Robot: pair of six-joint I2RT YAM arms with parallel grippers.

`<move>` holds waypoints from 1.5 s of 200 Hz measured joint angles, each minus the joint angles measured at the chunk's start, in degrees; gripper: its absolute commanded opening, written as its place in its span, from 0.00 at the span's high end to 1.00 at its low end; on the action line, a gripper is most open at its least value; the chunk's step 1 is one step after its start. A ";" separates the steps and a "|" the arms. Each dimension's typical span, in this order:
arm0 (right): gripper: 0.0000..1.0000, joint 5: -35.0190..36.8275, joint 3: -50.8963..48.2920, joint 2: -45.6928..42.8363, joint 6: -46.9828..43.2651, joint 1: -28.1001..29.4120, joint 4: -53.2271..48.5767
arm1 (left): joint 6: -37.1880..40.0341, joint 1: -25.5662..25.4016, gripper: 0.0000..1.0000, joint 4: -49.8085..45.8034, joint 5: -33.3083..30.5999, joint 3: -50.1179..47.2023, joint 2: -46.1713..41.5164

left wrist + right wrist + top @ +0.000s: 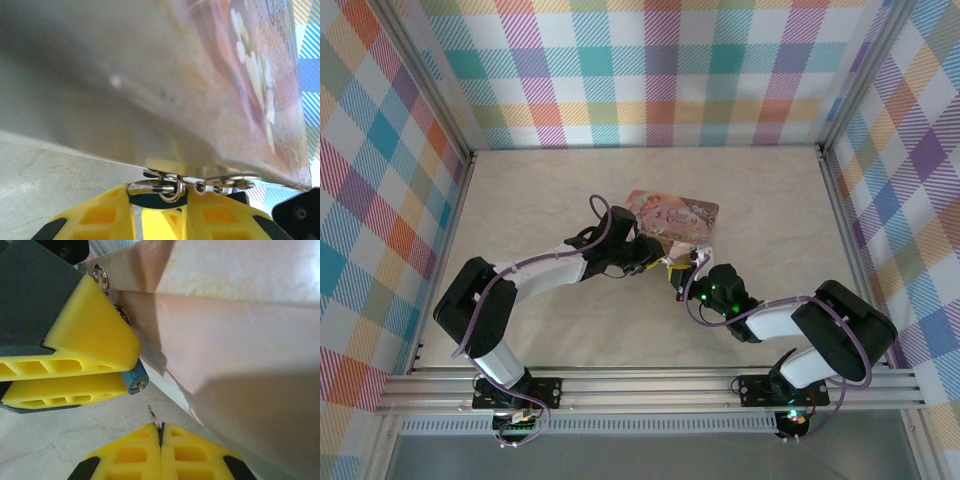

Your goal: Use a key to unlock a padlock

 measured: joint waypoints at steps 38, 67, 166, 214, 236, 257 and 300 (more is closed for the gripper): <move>1.00 -0.68 0.26 0.00 -0.37 -0.61 -0.42 | 0.44 0.00 0.76 0.02 -0.15 0.00 0.00; 1.00 -1.07 0.46 0.00 -0.46 -1.36 -0.39 | 0.57 -0.02 0.76 0.04 -0.13 0.00 0.00; 1.00 -2.84 0.94 0.39 -1.55 -2.27 -0.46 | 0.57 -0.02 0.76 0.09 -0.39 0.00 0.00; 1.00 -3.85 2.95 1.49 -3.04 -2.51 -1.92 | 0.57 -0.02 0.76 0.15 -1.27 0.00 0.00; 1.00 -3.91 3.61 2.10 -3.87 -2.51 -2.01 | 0.57 -0.02 0.76 0.17 -1.86 0.00 0.00; 1.00 -4.42 4.28 2.25 -4.52 -2.56 -2.51 | 0.57 -0.02 0.76 0.17 -1.90 0.00 0.00; 1.00 -5.53 6.16 3.13 -4.52 -2.91 -4.17 | 0.59 -0.02 0.76 0.37 -2.89 0.00 0.11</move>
